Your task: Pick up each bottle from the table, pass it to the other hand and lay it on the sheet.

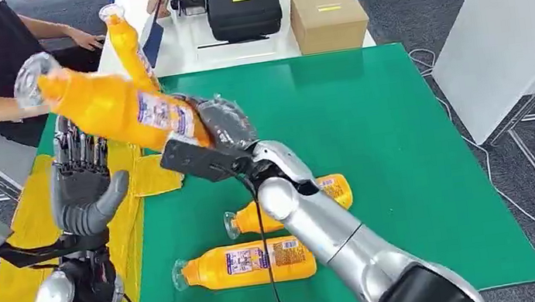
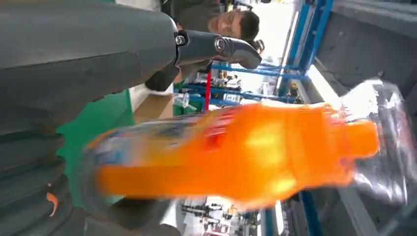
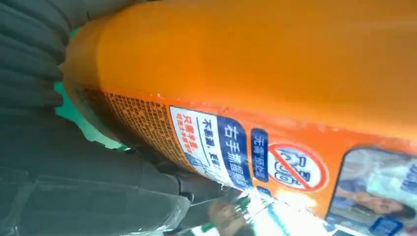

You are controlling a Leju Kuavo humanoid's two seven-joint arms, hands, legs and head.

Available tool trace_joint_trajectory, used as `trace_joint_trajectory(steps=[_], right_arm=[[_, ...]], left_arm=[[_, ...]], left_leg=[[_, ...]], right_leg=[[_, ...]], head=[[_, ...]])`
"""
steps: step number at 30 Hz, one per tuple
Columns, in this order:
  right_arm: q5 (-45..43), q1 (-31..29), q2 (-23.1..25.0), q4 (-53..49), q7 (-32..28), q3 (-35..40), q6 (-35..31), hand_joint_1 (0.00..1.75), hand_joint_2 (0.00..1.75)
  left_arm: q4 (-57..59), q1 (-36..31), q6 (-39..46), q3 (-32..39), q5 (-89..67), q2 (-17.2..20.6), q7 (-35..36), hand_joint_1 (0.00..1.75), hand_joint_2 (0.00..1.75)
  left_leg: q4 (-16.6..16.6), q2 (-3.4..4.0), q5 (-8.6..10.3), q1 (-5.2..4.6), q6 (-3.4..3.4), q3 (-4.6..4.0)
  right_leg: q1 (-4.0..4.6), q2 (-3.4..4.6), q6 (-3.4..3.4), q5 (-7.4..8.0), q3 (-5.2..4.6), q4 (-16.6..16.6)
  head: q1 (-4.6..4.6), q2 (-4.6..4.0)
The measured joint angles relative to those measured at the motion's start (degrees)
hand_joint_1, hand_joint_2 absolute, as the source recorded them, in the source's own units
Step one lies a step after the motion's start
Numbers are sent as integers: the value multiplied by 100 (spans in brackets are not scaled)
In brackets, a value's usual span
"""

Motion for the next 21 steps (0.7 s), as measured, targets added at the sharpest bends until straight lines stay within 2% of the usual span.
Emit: trace_joint_trajectory(steps=[21], right_arm=[[267,408,44,-428,192,566,225,175,175]], left_arm=[[96,69,-260,592,-319,-133,81,0,175]], left_leg=[[0,-5,0,-1,-1,-10]], right_leg=[[-1,-1,0,0,-7,0]], head=[[0,2]])
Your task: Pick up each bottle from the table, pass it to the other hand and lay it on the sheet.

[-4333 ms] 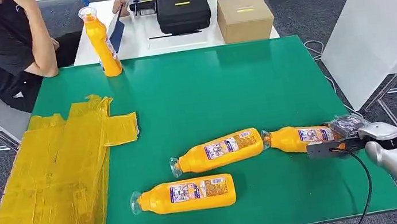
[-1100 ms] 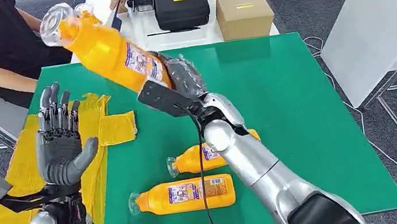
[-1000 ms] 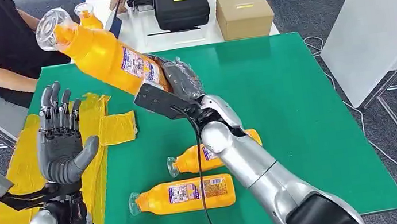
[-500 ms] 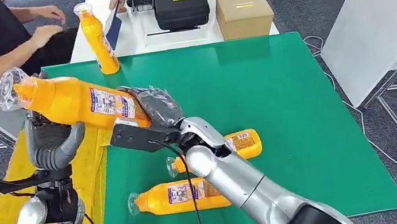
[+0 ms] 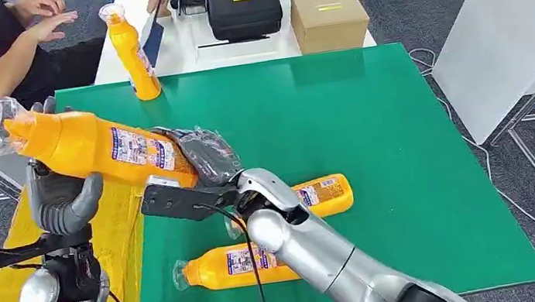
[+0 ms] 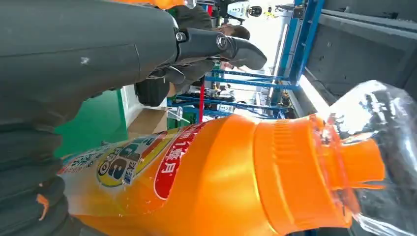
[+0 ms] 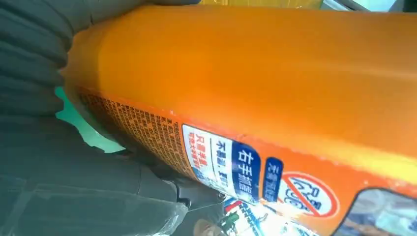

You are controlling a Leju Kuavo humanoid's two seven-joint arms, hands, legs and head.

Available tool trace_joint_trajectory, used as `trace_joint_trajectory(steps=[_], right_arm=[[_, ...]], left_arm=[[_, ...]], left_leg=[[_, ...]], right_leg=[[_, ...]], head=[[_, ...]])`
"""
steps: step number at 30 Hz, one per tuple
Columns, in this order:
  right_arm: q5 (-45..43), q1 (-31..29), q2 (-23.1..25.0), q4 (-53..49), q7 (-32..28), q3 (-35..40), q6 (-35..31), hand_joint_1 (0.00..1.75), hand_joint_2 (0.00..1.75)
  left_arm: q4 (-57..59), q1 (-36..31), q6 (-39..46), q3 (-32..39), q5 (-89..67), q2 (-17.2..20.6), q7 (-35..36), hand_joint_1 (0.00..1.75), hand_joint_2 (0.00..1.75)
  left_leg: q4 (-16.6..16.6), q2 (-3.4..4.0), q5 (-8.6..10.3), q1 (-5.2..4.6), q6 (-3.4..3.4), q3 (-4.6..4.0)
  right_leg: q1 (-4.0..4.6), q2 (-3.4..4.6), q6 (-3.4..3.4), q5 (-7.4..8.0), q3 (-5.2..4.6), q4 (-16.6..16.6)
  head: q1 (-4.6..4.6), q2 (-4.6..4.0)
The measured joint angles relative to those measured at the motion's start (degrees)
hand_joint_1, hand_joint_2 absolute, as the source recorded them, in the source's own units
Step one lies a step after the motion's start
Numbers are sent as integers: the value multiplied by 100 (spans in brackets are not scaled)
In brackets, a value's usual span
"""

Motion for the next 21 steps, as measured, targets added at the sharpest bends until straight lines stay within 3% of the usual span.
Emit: trace_joint_trajectory(steps=[11,21], right_arm=[[39,2,2,-15,46,9,15,175,175],[588,-284,227,129,212,177,324,175,175]], left_arm=[[-24,53,-70,68,-151,-83,83,0,175],[-179,250,-321,17,-68,-210,317,0,175]], left_leg=[[0,-1,0,0,0,0],[0,-1,0,1,0,-4]], right_leg=[[0,-1,0,0,1,1],[0,0,0,0,-5,0]], head=[[2,-2],[2,-2]])
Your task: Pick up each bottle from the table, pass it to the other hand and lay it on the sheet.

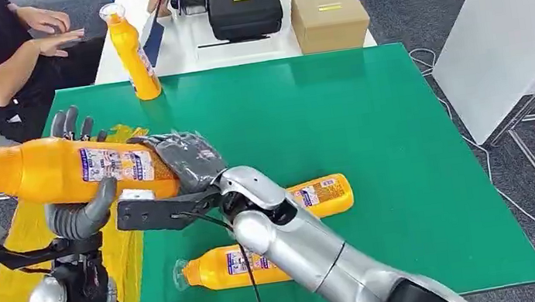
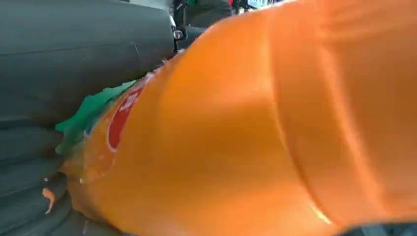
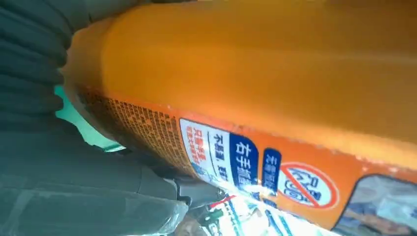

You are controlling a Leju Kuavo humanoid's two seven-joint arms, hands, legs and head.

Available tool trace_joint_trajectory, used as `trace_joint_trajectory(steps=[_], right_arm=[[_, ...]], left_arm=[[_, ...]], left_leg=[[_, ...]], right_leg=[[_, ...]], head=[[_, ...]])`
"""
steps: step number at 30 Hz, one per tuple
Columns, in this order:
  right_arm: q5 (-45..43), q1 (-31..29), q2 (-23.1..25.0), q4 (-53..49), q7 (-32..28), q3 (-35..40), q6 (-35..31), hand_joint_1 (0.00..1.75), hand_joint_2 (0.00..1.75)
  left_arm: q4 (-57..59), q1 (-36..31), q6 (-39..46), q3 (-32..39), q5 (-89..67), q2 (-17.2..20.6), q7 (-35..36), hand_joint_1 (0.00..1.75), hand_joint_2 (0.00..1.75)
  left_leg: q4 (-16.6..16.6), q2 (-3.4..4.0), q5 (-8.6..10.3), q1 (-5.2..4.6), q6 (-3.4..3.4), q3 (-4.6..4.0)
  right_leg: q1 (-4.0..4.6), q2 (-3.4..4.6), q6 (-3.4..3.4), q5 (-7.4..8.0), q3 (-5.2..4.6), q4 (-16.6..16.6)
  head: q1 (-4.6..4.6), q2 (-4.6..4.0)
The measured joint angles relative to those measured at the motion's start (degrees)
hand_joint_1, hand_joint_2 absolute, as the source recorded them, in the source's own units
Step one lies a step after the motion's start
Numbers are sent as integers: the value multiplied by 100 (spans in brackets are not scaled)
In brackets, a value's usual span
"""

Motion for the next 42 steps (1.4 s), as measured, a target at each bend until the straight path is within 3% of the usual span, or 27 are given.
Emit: trace_joint_trajectory(steps=[5,6,7,38,39,40,41,42], right_arm=[[172,-29,107,155,15,148,20,175,175],[194,-41,116,177,26,179,20,175,175],[205,-54,118,190,35,201,20,175,175],[290,32,22,301,22,232,31,175,175],[306,33,20,301,22,232,31,154,175],[315,34,15,301,22,229,28,0,175],[323,37,11,301,22,225,22,0,0],[323,41,4,304,15,221,13,0,0]], left_arm=[[-59,77,48,-55,52,4,0,0,175],[-59,93,52,-55,83,4,0,44,175],[-59,102,55,-55,96,9,0,175,175],[-59,265,96,-55,190,11,-122,175,175],[-59,265,96,-55,190,11,-133,175,175],[-59,265,96,-55,190,11,-144,175,175],[-59,265,100,-55,190,11,-157,175,175],[-59,265,103,-55,192,11,-164,175,175]], left_leg=[[0,1,0,0,0,0],[0,1,0,0,0,0],[0,1,0,0,0,0],[0,4,0,-1,0,-3],[0,4,0,-1,0,-3],[0,4,0,-1,0,-3],[0,4,0,-1,0,-3],[0,4,0,-1,0,-4]], right_leg=[[0,0,0,0,0,0],[0,0,0,0,-1,0],[0,0,0,0,-1,0],[0,1,0,0,-8,-1],[0,1,0,0,-8,-1],[0,1,0,0,-9,-1],[0,1,0,0,-9,-1],[0,1,0,0,-9,-1]], head=[[0,2],[-2,0],[0,0],[0,0],[0,0],[0,0],[0,0],[0,0]])
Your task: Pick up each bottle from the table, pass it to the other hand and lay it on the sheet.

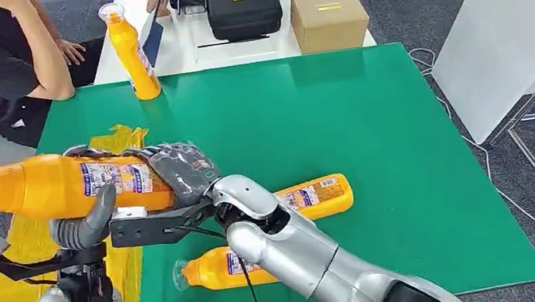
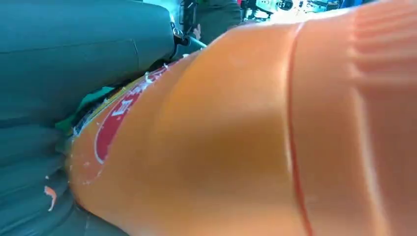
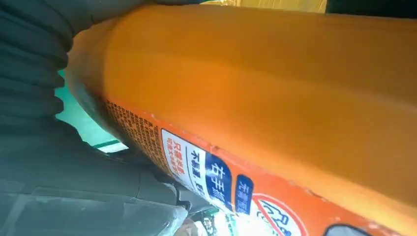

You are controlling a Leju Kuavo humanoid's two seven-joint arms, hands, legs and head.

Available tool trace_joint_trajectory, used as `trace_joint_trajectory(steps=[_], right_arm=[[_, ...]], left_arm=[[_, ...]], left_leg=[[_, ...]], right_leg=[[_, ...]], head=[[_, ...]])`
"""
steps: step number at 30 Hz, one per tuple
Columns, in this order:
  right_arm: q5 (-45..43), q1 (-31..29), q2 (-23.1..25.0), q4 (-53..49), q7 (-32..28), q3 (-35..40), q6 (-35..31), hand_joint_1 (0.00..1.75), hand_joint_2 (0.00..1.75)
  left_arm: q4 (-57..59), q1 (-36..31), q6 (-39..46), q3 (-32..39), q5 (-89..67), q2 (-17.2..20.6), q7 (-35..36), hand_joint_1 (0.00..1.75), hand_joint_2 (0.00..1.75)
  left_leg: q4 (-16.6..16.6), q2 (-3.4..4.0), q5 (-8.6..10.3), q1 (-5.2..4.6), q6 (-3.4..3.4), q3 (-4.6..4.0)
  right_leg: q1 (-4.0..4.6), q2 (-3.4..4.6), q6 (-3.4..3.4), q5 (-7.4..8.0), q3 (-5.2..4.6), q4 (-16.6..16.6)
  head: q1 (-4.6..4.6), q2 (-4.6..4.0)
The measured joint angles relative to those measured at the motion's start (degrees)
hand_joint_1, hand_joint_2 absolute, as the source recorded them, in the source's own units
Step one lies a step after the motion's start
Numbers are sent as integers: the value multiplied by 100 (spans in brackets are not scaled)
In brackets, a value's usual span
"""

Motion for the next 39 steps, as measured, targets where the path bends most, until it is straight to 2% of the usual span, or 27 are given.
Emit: trace_joint_trajectory(steps=[8,28,34,39], right_arm=[[-266,55,-157,192,-343,-166,-151,0,0],[-424,199,-380,-234,-339,-426,-28,0,0],[-763,349,-640,-1105,-317,-734,273,0,0],[-863,851,-1053,-2069,-459,-1212,267,0,0]], left_arm=[[-295,13,295,146,-105,4,-15,175,175],[-592,50,361,400,-177,7,-22,175,175],[-673,325,511,695,-386,89,-244,175,175],[-647,605,1220,972,-1504,262,-792,175,175]], left_leg=[[0,-4,0,0,0,-4],[0,-3,0,0,0,-6],[0,-4,0,0,0,-6],[0,-7,-2,-1,0,-9]], right_leg=[[0,-1,0,0,0,1],[0,-1,0,0,0,1],[0,-1,0,0,-3,0],[-1,-2,0,-1,-3,-3]], head=[[0,0],[0,0],[0,0],[2,0]])
